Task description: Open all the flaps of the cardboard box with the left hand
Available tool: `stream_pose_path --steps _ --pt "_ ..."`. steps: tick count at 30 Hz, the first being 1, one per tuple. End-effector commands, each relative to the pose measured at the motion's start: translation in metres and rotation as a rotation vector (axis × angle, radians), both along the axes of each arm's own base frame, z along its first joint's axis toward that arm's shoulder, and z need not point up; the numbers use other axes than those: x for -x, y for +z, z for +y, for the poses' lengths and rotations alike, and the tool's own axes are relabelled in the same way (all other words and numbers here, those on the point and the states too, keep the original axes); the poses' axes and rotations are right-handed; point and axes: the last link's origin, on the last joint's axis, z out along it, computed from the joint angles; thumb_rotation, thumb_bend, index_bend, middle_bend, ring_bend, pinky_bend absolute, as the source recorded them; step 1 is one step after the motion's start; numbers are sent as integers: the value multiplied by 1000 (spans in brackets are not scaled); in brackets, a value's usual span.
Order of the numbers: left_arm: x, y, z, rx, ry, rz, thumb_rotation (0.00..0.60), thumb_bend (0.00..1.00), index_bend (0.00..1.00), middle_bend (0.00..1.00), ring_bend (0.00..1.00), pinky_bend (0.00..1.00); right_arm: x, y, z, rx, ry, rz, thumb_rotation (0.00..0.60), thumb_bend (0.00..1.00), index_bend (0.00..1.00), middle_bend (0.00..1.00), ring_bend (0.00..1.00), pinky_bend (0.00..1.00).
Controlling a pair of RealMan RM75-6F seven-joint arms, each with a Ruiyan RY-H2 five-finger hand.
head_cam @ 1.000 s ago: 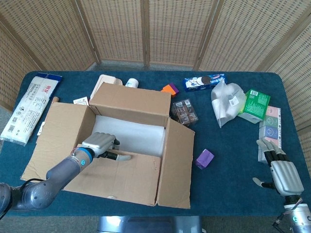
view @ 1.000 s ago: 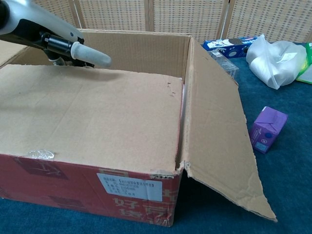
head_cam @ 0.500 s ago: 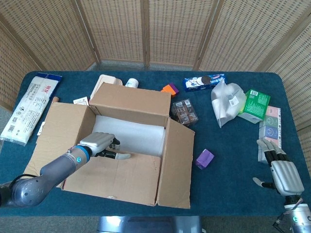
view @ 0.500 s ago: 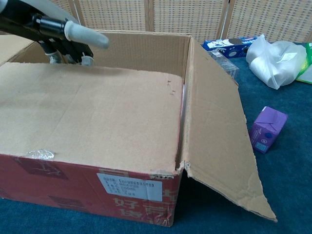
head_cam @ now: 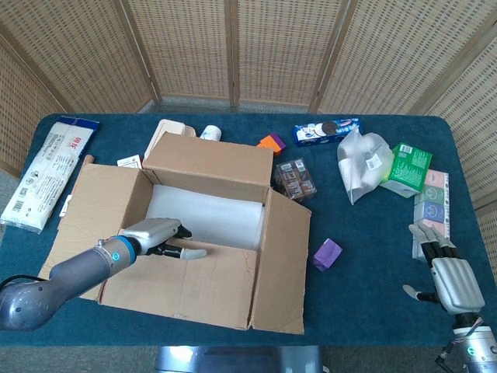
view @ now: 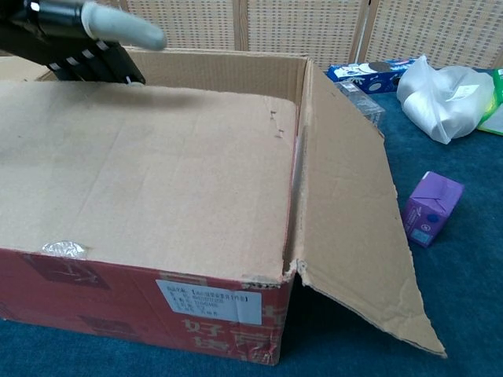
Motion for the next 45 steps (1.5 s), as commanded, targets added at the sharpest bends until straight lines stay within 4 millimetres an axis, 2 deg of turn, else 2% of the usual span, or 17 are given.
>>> stream_pose_path --steps 1,17,25,35,45 --pt "-6 17 0 5 28 -61 133 0 465 461 333 529 0 0 0 0 1 0 600 0 0 0 0 151" --pt "-11 47 -1 94 127 -241 133 0 461 463 333 543 0 -3 0 -8 2 7 600 0 0 0 0 151" --pt "-2 60 1 162 154 -336 131 0 461 462 333 546 -1 -5 1 -13 3 13 600 0 0 0 0 151" --pt "15 60 1 266 183 -442 129 0 461 457 332 555 -1 -7 1 -19 1 19 600 0 0 0 0 151" --pt "22 55 3 344 215 -495 134 0 460 452 331 569 0 -7 1 -18 -1 19 600 0 0 0 0 151"
